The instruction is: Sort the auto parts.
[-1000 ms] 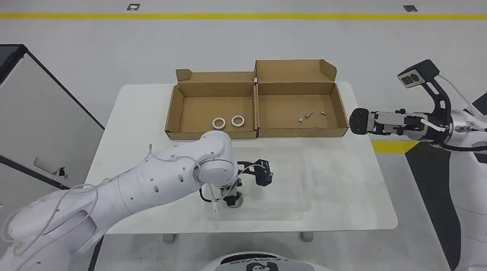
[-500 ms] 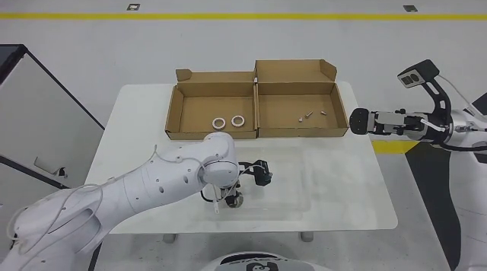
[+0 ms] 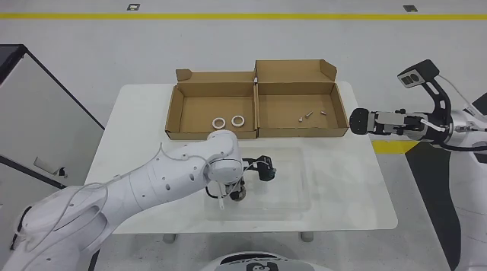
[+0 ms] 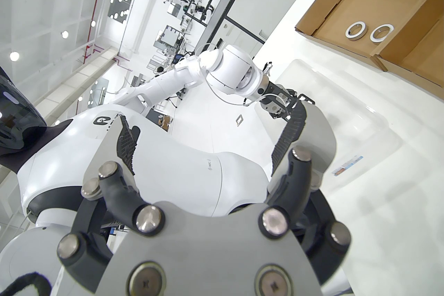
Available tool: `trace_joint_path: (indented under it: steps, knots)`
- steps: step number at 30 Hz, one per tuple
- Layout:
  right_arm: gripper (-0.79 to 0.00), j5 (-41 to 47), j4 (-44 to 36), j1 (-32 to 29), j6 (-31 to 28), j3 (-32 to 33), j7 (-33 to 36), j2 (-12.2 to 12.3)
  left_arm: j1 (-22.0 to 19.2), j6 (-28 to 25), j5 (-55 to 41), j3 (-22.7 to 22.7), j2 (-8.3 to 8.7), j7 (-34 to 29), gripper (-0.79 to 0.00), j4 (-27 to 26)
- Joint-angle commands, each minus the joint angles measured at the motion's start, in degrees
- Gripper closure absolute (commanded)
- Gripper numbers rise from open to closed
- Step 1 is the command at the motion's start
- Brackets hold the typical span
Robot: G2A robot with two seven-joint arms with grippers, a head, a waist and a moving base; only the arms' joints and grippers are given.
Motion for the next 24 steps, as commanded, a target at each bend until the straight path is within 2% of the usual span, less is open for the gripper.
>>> trace_joint_path:
  steps: [1,5,6,9,17,24]
  knots:
    - [-0.785,0.0,0.0,0.0,0.0,0.0,0.0,0.0,-0.1,0.0,0.2,-0.1,-0.32,0.5,-0.197,0.4]
    - [-0.785,0.0,0.0,0.0,0.0,0.0,0.0,0.0,-0.4,-0.4,-0.2,-0.3,-0.84,0.9,-0.219,0.9]
    - [-0.785,0.0,0.0,0.0,0.0,0.0,0.0,0.0,-0.4,-0.5,-0.2,-0.4,-0.90,0.8,-0.283,0.9]
    - [-0.785,0.0,0.0,0.0,0.0,0.0,0.0,0.0,-0.2,-0.6,-0.4,-0.6,-0.99,0.7,-0.323,1.0]
    - [-0.785,0.0,0.0,0.0,0.0,0.0,0.0,0.0,0.4,-0.5,0.5,-1.0,-1.11,1.3,-0.339,1.4]
    - [-0.785,0.0,0.0,0.0,0.0,0.0,0.0,0.0,0.6,-0.5,0.9,-1.0,-1.59,0.6,-0.320,2.1]
